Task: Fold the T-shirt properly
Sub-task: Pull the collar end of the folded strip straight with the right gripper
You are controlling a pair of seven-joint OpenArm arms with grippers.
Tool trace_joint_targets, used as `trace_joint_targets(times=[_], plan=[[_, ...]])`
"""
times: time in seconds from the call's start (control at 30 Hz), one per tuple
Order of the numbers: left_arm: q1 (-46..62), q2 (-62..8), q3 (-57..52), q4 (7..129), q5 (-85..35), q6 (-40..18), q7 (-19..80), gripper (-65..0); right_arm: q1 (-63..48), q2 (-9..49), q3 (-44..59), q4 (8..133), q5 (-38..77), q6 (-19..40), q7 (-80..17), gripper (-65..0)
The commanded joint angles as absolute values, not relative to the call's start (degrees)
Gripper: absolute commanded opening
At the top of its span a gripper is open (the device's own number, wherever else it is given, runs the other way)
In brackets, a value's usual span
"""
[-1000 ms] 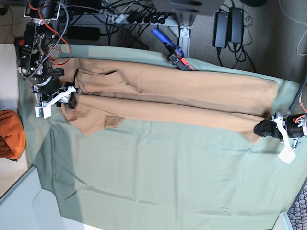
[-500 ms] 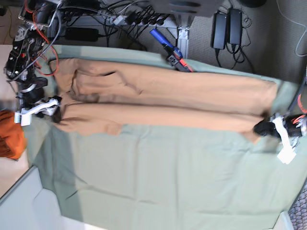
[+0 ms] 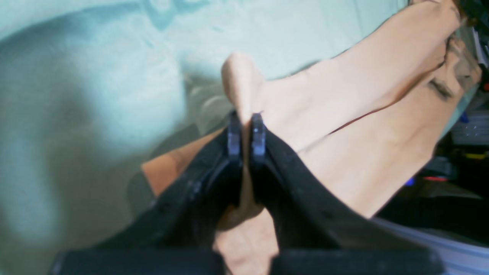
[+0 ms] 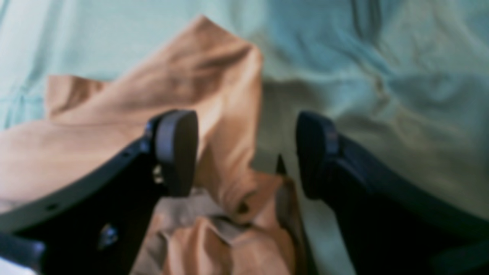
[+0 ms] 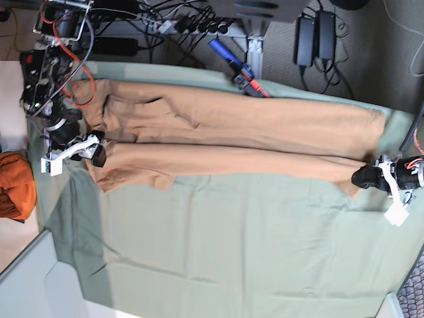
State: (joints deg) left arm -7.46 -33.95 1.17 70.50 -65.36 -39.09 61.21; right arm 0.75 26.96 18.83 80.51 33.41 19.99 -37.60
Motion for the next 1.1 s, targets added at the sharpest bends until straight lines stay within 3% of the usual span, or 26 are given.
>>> trace_joint_targets(times=[0.0, 0.4, 0.43, 0.53, 0.87, 1.07], plan=[[-8.5, -35.1, 0.7, 71.4, -65.7, -40.0, 60.0, -65.0, 1.1, 28.0, 19.8, 82.1, 34.4, 24.9, -36.5, -24.9], [-8.6, -35.1, 0.7, 71.4, -65.5, -40.0, 59.2, -65.0, 1.2, 27.3, 21.0, 82.3, 35.0, 24.9, -35.9, -27.4], [-8.6, -35.0, 0.7, 71.4, -65.3, -40.0, 59.1, -65.0, 1.2, 27.1, 21.0, 82.3, 35.0, 24.9, -35.9, -33.8], [-8.5, -35.1, 0.7, 71.4, -65.1, -40.0, 59.1, -65.0, 1.0, 26.1, 21.0, 82.3, 35.0, 24.9, -37.4, -63.9], [-8.5, -35.1, 0.7, 71.4, -64.8, -40.0, 59.1, -65.0, -0.4, 23.6, 21.3, 83.1, 37.3, 24.9, -40.8, -65.0], [-8.5, -35.1, 0.7, 71.4, -64.9, -40.0, 59.1, -65.0, -7.4, 23.6, 24.9, 91.1, 37.5, 24.9, -40.8, -65.0]])
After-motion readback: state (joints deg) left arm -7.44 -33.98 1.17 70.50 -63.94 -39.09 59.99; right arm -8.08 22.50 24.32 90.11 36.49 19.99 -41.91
